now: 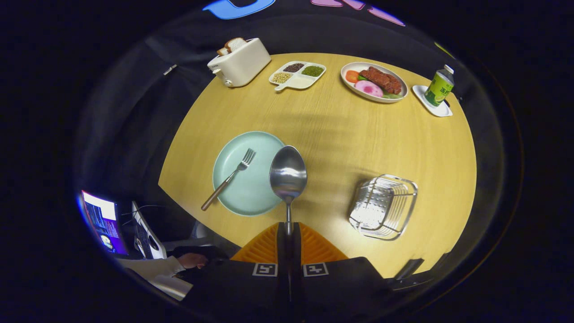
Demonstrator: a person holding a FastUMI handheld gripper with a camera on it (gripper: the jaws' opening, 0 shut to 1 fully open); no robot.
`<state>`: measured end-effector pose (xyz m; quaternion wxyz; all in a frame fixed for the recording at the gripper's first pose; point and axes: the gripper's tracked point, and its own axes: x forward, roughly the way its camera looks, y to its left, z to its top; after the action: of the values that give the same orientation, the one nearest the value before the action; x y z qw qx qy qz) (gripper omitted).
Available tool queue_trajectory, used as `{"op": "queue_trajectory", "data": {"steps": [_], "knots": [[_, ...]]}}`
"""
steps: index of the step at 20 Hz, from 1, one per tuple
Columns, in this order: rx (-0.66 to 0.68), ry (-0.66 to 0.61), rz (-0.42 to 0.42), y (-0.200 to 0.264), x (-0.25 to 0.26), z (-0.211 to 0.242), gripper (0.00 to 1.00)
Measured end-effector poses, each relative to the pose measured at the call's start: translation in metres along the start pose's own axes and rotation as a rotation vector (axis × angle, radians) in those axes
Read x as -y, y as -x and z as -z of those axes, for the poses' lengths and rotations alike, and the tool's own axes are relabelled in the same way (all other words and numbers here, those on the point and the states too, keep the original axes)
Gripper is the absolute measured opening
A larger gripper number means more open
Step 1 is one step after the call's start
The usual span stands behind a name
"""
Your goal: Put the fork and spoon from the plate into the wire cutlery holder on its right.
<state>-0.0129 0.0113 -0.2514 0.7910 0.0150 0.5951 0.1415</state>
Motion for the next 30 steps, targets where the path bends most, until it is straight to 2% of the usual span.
{"op": "queue_trajectory", "data": {"steps": [6,10,13,22,30], "knots": [[-0.074,0.045,0.034,0.027,0.064,0.009,0.06],[-0.177,0.117,0.072,0.028,0.102,0.031,0.06],[-0.258,0.113,0.082,0.022,0.119,0.041,0.06],[-0.450,0.104,0.074,0.001,0.134,0.043,0.06],[-0.525,0.109,0.076,-0.010,0.138,0.039,0.06]]}}
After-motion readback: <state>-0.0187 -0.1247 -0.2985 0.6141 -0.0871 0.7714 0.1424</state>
